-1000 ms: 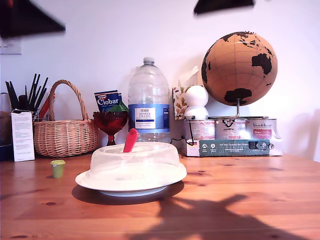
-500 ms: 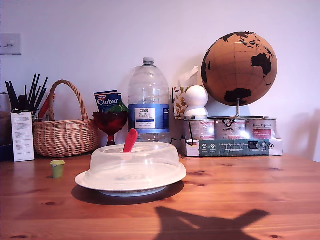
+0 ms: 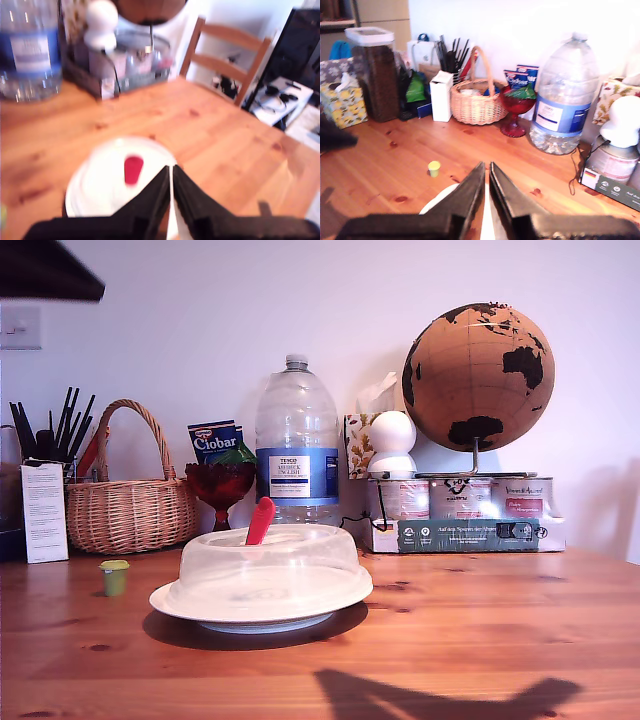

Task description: Lift the plastic dome with your right arm while removing the green coffee capsule from the plate using your left arm.

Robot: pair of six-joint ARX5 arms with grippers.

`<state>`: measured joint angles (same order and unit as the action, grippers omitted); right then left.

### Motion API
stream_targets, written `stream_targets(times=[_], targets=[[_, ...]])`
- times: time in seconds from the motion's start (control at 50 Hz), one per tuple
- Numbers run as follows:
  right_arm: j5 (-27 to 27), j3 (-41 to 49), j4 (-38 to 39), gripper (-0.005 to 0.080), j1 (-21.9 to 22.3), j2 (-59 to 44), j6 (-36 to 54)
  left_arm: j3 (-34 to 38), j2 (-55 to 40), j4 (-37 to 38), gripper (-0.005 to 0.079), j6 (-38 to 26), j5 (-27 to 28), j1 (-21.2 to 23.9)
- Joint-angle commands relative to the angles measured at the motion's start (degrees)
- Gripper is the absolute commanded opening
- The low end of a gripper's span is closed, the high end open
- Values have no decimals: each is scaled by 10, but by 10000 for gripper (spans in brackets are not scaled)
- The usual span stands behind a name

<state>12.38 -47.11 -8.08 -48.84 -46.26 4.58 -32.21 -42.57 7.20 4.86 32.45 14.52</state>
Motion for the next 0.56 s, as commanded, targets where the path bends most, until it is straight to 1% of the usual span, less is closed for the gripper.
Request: stream_targets(times=[0.0, 0.28, 0.54], targets=[[0, 10, 10, -12, -2, -3, -1, 10, -1, 7, -23, 3, 1, 1], [0, 10, 9, -12, -2, -3, -1, 10, -1, 52, -23, 3, 0, 1], [0, 10, 9, -12, -2, -3, -1, 10, -1, 79, -23, 3, 0, 1]])
